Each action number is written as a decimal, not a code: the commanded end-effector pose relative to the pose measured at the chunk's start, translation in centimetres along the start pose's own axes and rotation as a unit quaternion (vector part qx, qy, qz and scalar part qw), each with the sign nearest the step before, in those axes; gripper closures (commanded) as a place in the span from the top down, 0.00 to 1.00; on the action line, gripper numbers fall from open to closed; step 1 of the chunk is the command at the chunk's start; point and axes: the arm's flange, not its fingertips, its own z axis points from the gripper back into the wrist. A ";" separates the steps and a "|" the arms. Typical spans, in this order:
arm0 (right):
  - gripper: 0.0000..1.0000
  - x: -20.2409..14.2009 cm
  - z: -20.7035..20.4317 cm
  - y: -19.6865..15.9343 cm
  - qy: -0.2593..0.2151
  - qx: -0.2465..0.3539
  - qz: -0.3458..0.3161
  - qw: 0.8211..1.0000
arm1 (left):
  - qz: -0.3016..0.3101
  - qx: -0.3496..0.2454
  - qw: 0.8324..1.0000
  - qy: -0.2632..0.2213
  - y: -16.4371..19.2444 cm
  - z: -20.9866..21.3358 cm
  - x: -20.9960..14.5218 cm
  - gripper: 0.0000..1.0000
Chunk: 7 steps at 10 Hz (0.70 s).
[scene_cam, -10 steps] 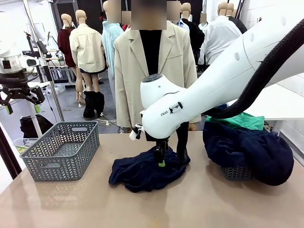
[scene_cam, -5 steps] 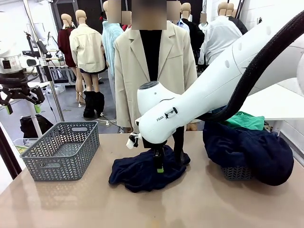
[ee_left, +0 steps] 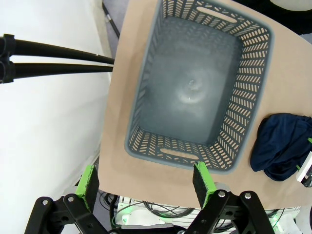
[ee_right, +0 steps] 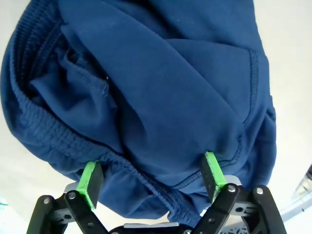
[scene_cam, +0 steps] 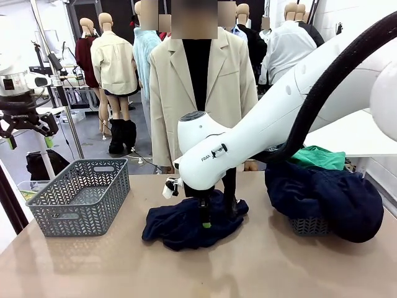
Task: Sort the tops and bottoms.
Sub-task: Lift clothes from the center of the table with your right hand.
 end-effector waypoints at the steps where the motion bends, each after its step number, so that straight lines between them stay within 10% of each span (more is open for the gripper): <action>1: 0.97 0.4 0.1 -0.8 0.014 0.000 0.022 1.000 | -0.002 0.007 1.000 0.001 0.3 0.3 0.2 1.00; 6: 0.00 0.8 0.5 -1.3 0.042 0.015 0.027 0.999 | -0.002 0.007 1.000 0.001 0.3 0.3 0.2 1.00; 7: 0.00 1.0 0.6 -1.4 0.045 0.010 0.036 0.998 | -0.002 0.007 1.000 0.001 0.3 0.3 0.2 1.00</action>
